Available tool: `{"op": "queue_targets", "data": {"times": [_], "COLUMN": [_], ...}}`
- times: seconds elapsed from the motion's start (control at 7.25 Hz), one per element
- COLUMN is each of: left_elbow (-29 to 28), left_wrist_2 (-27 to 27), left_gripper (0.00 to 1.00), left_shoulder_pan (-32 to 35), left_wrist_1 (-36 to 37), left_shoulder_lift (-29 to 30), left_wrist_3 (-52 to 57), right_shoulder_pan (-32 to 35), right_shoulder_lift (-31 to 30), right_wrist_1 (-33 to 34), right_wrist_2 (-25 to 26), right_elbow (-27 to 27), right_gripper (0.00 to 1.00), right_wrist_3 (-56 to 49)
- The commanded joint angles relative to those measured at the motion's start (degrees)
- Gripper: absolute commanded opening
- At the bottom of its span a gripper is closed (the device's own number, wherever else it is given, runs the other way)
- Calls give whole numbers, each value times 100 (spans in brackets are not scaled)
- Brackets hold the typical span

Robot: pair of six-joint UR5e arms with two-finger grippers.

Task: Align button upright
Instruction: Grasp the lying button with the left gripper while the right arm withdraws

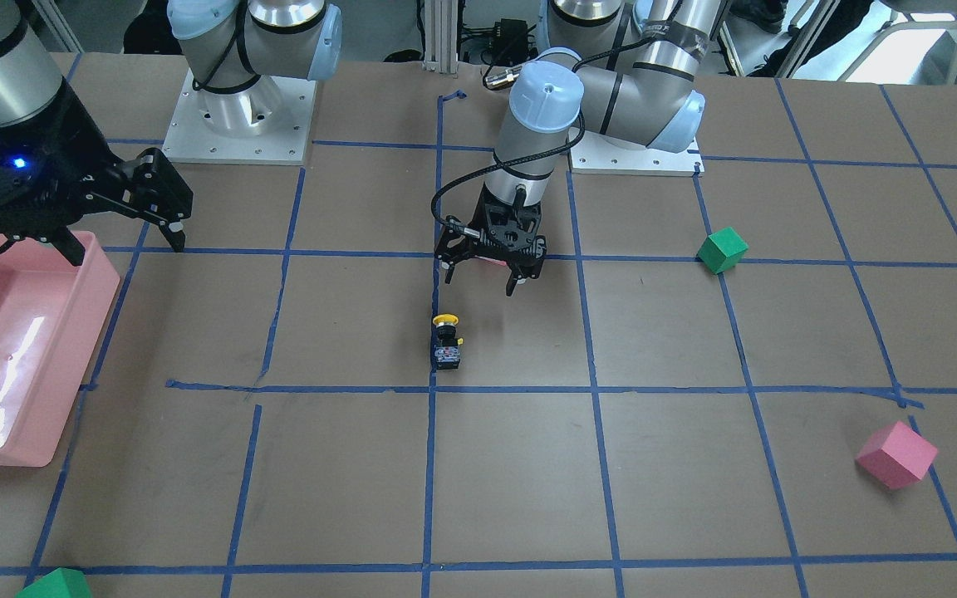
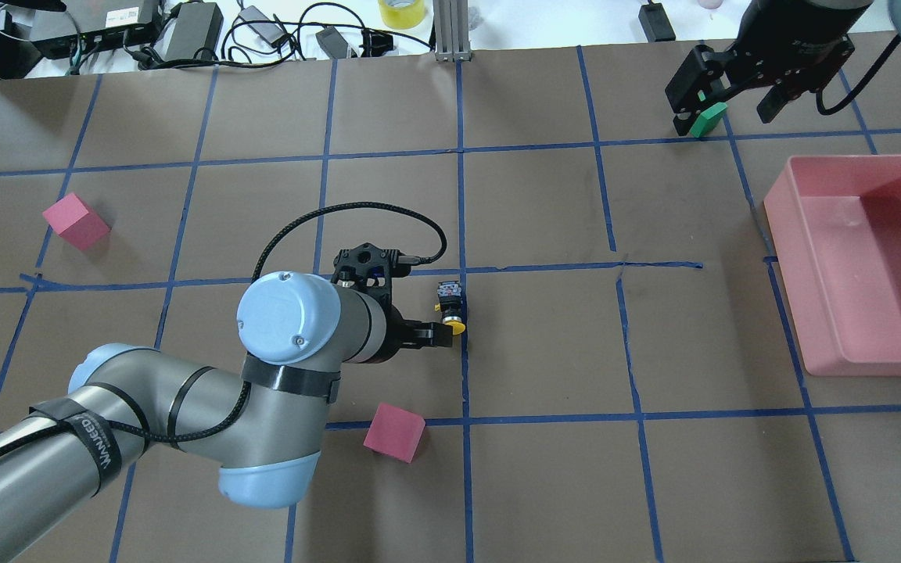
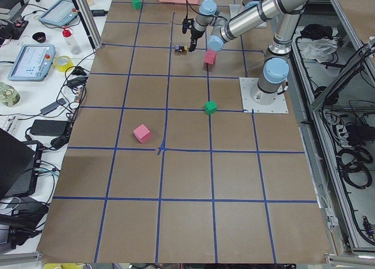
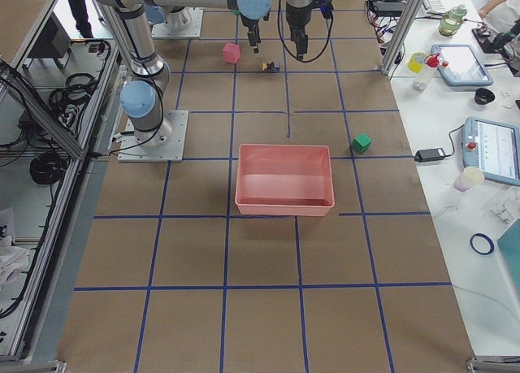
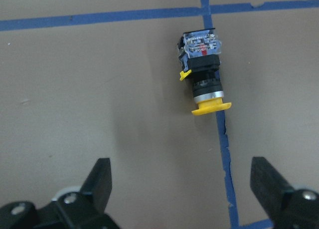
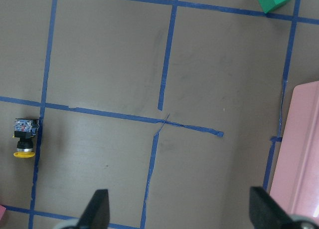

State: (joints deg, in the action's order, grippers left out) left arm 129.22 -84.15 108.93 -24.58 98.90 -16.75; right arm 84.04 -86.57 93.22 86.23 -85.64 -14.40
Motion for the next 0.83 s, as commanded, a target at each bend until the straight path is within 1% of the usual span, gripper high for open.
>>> {"op": "queue_targets", "data": {"times": [0.0, 0.28, 0.41, 0.55, 0.69], "left_elbow": [-63, -404, -441, -441, -458], "left_wrist_2": [-320, -338, -399, -565, -567], "left_gripper": [100, 99, 97, 96, 96], "left_shoulder_pan": [233, 295, 452, 480, 480], "left_wrist_1": [330, 393, 523, 577, 682], "left_shoulder_lift": [313, 646, 796, 911, 1025], "left_wrist_3": [-643, -654, -663, -663, -663], "right_shoulder_pan": [-10, -2, -10, -10, -10], "right_shoulder_lift": [9, 9, 0, 0, 0], "right_wrist_1": [-14, 12, 47, 21, 12], "right_wrist_2": [-19, -45, -54, -176, -307], "right_elbow": [3, -6, 20, 21, 12], "right_gripper": [100, 100, 100, 100, 100], "right_wrist_3": [7, 7, 16, 7, 7]}}
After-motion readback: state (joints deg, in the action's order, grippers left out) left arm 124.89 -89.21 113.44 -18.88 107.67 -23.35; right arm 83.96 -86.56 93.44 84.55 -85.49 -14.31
